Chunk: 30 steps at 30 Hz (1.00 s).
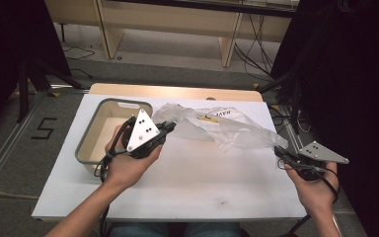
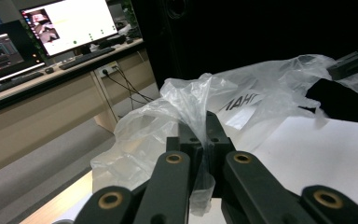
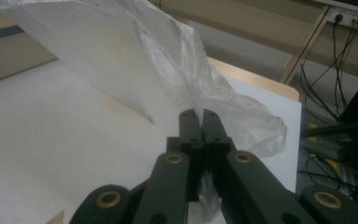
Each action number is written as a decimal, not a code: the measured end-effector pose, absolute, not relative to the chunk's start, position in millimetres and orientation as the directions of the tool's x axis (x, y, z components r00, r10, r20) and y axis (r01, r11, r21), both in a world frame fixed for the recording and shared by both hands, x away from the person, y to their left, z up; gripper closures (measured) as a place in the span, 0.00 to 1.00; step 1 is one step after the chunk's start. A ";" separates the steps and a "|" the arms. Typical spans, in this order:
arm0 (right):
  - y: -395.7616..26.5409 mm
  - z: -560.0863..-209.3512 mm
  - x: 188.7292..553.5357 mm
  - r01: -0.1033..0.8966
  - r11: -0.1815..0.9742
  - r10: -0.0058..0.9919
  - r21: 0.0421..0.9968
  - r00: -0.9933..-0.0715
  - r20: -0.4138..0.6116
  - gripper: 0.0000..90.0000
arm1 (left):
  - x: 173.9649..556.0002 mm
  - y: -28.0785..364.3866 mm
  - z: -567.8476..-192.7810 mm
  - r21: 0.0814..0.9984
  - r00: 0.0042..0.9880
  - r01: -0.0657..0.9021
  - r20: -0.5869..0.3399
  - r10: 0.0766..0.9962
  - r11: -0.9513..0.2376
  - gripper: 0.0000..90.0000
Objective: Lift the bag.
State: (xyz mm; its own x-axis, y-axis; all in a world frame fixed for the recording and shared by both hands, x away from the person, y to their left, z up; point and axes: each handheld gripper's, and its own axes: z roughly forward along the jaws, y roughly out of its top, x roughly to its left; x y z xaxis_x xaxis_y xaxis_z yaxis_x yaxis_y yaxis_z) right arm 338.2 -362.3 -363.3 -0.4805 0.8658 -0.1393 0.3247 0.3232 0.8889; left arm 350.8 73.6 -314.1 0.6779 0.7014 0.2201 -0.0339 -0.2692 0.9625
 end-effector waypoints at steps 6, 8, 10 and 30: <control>-360.2 -362.4 340.6 0.324 0.308 0.869 0.894 -0.478 -0.126 1.00 | 352.0 73.4 -311.1 0.966 0.669 -0.047 0.220 0.710 -0.255 0.99; -359.3 -362.4 341.4 0.322 0.305 0.869 0.896 -0.479 -0.123 1.00 | 352.1 72.1 -310.3 0.967 0.669 -0.052 0.219 0.711 -0.249 0.99; -359.0 -361.2 341.4 0.314 0.301 0.870 0.901 -0.477 -0.124 1.00 | 352.0 71.7 -308.4 0.969 0.667 -0.057 0.218 0.712 -0.242 0.99; -359.0 -343.8 341.1 0.263 0.267 0.881 0.927 -0.457 -0.124 1.00 | 356.5 70.1 -294.8 0.977 0.650 -0.085 0.202 0.732 -0.195 0.99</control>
State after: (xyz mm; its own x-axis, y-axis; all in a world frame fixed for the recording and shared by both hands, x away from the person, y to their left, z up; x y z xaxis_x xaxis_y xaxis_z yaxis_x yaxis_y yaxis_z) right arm 341.1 -359.0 -343.8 -0.4574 0.8806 -0.1238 0.2630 0.2669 0.9272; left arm 356.5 70.1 -294.8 0.6504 0.7322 0.2023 -0.0845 -0.1949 0.9772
